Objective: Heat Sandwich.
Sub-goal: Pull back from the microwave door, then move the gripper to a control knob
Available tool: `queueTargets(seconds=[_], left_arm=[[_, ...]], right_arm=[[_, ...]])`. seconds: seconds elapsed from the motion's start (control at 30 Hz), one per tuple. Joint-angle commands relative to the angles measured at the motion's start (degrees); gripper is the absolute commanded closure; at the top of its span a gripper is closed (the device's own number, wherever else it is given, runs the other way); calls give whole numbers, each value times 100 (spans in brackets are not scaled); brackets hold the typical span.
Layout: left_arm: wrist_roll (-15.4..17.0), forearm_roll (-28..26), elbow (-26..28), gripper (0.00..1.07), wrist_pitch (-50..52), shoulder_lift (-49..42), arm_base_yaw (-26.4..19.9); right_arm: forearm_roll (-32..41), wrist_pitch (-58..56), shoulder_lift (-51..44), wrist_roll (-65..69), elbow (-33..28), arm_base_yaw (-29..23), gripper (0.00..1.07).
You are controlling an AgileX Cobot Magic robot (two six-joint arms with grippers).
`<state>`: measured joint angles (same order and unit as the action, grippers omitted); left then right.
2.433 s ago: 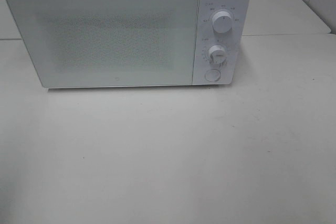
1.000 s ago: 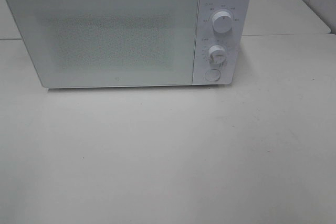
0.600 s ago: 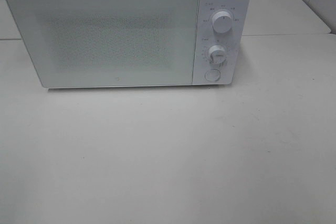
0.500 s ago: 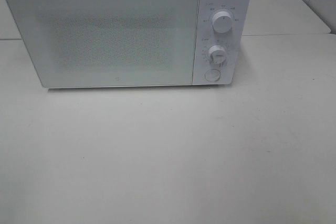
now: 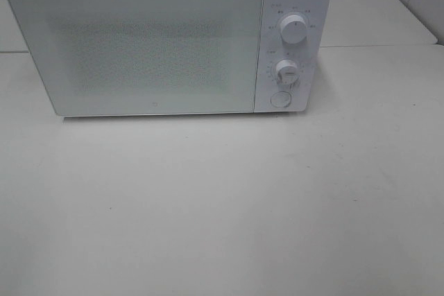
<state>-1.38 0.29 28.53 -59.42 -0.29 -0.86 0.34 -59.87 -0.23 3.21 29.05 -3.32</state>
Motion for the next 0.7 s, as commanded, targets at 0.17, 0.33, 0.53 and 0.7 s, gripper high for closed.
queueTargets(seconds=[0.17,0.33,0.53,0.7], left_arm=[[6,-29,-23,8,46,-149,0],[6,-29,-23,8,46,-149,0],[6,-29,-23,8,46,-149,0],[6,-29,-23,8,46,-149,0]], right_arm=[[11,510,-86,-11,149,0,31],[-34,882,-86,-11,115,0,31],[-34,1261,40,-11,0,0,31],[-34,1507,539,-17,-29,0,31]])
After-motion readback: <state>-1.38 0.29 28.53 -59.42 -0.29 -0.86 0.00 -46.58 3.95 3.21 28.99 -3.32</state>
